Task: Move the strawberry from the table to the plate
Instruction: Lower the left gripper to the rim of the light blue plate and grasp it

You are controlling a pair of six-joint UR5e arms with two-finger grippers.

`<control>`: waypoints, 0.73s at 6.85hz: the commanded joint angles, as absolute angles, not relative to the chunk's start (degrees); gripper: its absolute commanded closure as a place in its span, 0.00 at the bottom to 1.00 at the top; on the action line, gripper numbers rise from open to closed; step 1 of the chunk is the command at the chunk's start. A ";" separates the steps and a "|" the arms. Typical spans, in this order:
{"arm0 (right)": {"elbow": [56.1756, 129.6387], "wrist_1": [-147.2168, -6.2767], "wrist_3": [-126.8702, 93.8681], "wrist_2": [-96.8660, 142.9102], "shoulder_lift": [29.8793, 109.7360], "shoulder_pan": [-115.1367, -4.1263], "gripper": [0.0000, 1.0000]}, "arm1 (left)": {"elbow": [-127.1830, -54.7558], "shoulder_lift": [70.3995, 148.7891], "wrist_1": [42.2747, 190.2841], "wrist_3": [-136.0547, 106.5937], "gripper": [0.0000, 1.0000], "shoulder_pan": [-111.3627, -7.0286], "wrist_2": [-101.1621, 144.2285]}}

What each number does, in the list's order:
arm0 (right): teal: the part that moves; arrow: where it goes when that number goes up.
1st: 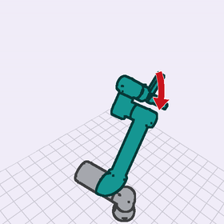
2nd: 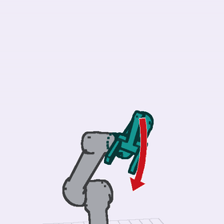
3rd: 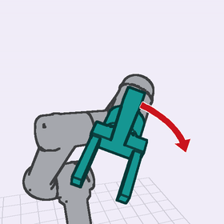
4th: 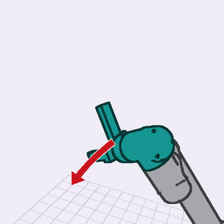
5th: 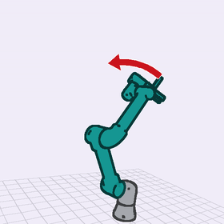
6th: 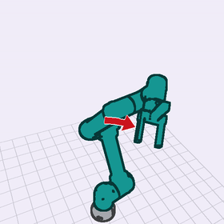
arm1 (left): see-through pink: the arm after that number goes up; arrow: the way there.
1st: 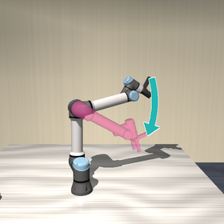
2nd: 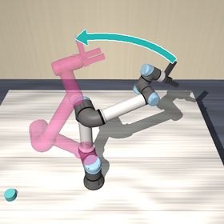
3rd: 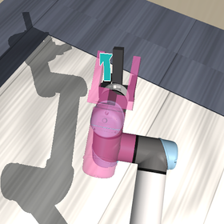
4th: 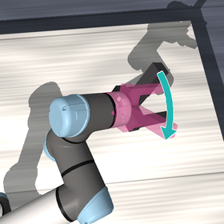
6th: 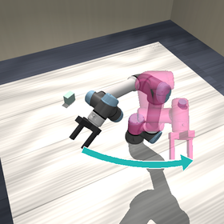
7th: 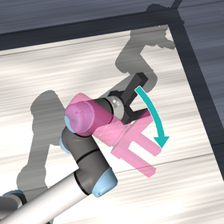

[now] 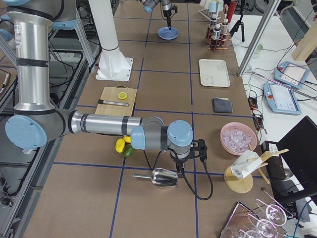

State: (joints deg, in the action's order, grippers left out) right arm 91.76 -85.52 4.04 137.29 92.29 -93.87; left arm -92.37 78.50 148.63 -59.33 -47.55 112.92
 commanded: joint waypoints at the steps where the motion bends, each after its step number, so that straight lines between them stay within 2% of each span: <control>1: 91.76 -85.52 4.04 137.29 92.29 -93.87 0.00 | -92.20 78.40 148.62 -59.24 0.52 -47.37 112.33; 3: 91.76 -85.52 4.04 137.29 92.29 -93.87 0.00 | -92.20 78.31 148.62 -59.33 0.68 -47.11 112.32; 5: 91.85 -85.52 4.04 137.29 92.29 -93.87 0.00 | -92.28 78.31 148.62 -59.33 1.00 -46.94 112.32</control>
